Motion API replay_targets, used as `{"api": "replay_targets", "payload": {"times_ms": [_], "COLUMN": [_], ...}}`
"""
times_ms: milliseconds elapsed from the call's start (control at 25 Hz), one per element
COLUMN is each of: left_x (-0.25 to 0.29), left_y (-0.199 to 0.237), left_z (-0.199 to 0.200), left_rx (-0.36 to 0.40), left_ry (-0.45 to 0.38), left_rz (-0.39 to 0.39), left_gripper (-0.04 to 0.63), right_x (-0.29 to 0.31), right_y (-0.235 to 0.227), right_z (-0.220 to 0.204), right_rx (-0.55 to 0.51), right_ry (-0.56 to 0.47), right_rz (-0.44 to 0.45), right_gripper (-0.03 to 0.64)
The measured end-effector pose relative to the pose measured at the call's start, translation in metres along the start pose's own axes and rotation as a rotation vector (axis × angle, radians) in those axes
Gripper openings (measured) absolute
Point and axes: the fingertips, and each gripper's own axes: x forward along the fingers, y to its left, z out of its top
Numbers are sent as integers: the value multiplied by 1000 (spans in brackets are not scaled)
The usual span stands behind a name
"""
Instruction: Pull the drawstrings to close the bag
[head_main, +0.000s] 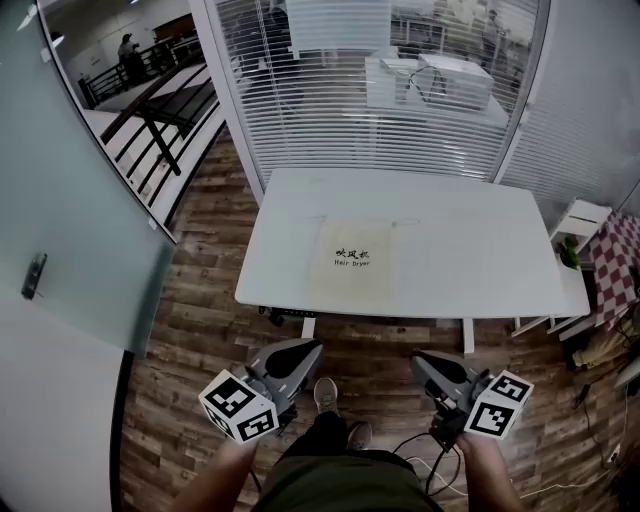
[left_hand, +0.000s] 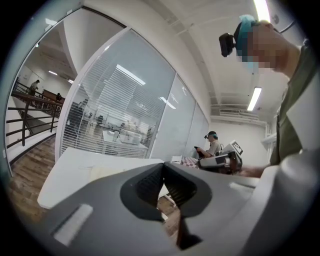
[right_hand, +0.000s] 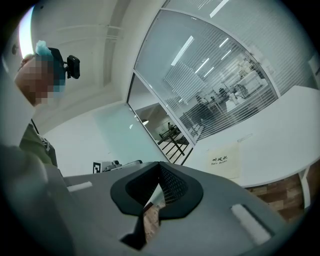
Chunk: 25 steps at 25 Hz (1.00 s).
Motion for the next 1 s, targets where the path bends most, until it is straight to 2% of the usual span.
{"api": "replay_targets", "payload": {"times_ms": [280, 560, 720, 1000], "left_x": [19, 48, 61, 77], "left_y": [56, 136, 178, 226], "left_z": [1, 15, 30, 44], "left_rx": [-30, -71, -67, -89], "left_ry": [17, 25, 27, 35], "left_rz": [-5, -24, -24, -51], "left_gripper": [6, 6, 6, 6], "right_x": [43, 108, 141, 180], "right_y": [-30, -65, -82, -101], "right_z": [9, 34, 49, 75], "right_rx": [23, 31, 31, 21], "right_ry": [20, 31, 30, 2], "right_rz": [-40, -68, -89, -129], "right_gripper": [9, 9, 9, 9]}}
